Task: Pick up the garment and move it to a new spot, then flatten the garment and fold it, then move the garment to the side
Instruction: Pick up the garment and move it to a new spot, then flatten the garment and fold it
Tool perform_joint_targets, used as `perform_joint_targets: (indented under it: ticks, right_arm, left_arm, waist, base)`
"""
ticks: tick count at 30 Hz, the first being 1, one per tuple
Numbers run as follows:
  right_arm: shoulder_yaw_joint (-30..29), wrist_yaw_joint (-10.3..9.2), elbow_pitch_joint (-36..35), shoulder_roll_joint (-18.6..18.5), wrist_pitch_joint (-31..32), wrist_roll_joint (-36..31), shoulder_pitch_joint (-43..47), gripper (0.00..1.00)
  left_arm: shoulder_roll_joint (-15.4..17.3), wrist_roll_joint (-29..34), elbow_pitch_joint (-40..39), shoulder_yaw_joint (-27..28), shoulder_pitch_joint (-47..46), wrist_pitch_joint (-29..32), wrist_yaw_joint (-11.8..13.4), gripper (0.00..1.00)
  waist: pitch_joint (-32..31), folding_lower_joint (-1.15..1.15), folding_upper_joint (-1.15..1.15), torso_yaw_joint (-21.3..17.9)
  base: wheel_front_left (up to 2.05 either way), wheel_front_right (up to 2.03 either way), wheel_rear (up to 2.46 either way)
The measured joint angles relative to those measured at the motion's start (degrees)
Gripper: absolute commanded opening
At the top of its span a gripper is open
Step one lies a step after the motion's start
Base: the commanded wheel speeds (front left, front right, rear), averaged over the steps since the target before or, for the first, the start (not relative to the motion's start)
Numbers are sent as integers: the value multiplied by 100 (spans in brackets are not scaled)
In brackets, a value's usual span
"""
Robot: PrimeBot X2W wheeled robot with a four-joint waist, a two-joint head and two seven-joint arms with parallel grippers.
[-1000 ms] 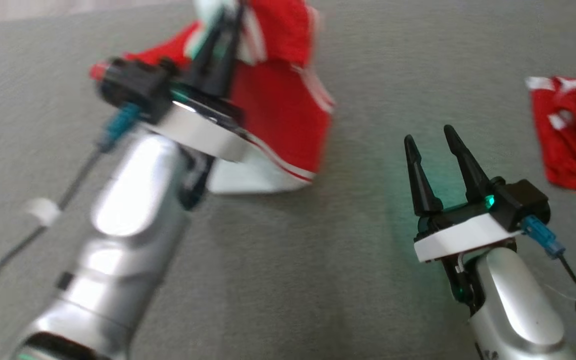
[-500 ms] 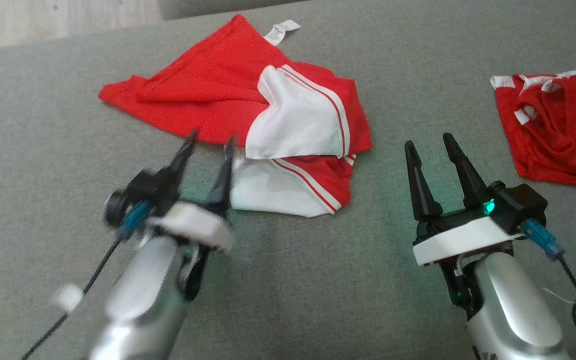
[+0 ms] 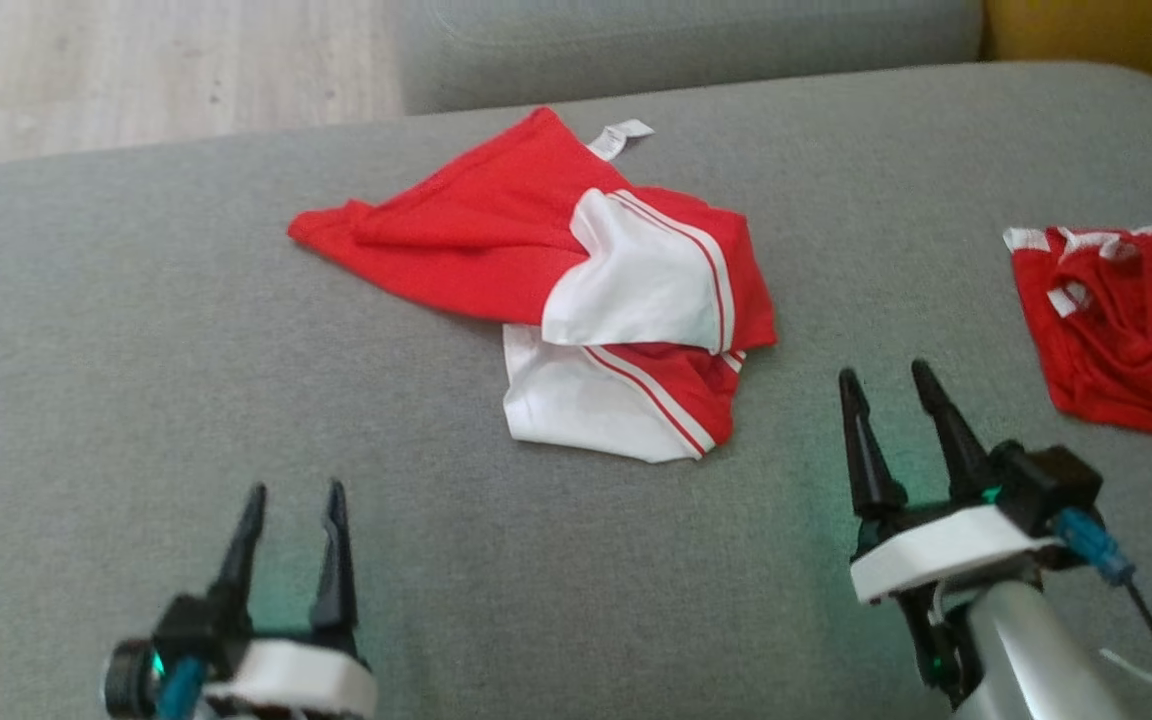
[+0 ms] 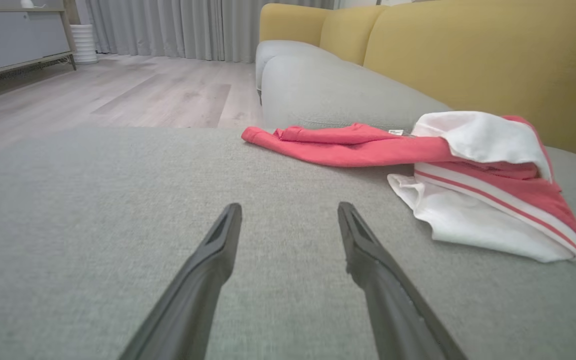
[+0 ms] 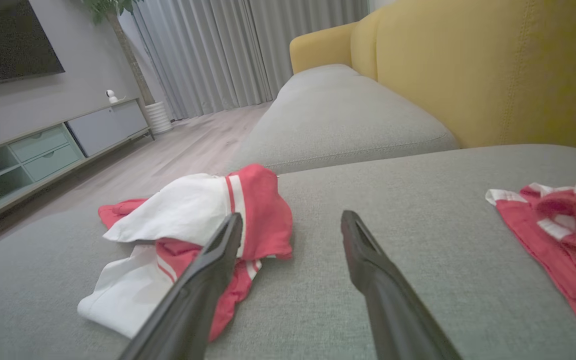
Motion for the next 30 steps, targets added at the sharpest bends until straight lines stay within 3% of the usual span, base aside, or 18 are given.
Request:
perform_joint_targets:
  ticks: [9,14,21,26,30]
  right_arm:
    - [69,0,82,20,3,-2,143,100]
    - [773,0,104,22,7,-302,-15,100]
    - [918,0,458,15,7,-1448,-883,100]
    - [782,0,1234,15,7,-2215,-1129,100]
    - [546,0,1450,14,7,-2663,-1286,100]
  left_arm:
    - [-163,356,-236,143,496,0,-231,100]
    - [-179,360,-253,-4,294,0,-234,100]
    - [-193,293,-285,-550,78,0,-229,100]
    - [-191,196,-325,-593,77,0,-232,100]
    - [-192,189,-398,-594,70,0,-233,100]
  waist:
    - [-110,1,0,204]
    - [20,1,0,399]
    - [232,2,0,830]
    - [381,2,0,1162]
    - [515,2,0,1322]
  base:
    - [0,0,0]
    - [0,0,0]
    - [0,0,0]
    - [0,0,0]
    - [0,0,0]
